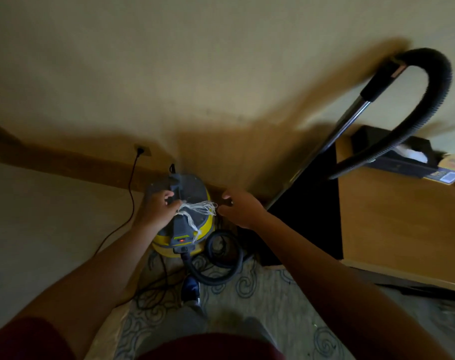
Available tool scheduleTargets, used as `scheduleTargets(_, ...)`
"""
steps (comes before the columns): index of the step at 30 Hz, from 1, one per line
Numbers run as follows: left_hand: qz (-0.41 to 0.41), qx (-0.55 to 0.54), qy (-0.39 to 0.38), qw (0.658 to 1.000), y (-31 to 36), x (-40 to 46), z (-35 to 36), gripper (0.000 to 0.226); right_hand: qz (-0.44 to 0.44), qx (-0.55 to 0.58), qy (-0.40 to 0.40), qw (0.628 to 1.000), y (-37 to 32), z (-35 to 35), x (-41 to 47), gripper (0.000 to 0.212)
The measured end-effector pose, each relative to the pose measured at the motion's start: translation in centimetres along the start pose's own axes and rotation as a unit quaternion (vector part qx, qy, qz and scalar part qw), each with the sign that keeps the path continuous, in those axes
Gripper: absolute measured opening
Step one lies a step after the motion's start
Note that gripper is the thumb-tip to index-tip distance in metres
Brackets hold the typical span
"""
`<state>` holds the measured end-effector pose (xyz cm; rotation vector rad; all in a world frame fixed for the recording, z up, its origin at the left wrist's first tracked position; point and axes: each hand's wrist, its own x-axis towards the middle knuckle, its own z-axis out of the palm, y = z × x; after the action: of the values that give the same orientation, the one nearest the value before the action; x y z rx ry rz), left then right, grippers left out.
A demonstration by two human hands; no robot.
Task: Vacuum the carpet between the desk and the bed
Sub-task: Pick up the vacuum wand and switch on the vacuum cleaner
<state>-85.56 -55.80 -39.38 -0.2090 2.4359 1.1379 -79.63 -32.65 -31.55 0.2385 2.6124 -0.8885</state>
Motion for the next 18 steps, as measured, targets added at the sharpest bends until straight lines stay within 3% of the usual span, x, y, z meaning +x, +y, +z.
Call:
scheduleTargets(9,-0.100,0.112,0.009,0.989,-7.2,10.0,4.8,0.065,0.036,-0.032,-0.024,0.999,4.9,5.4,11.4,0.042)
scheduleTargets(18,-0.197,-0.013,0.024,0.980,-13.3,14.4,8.8,0.089,0.059,-0.164,-0.080,0.981,13.8,5.5,18.3,0.047)
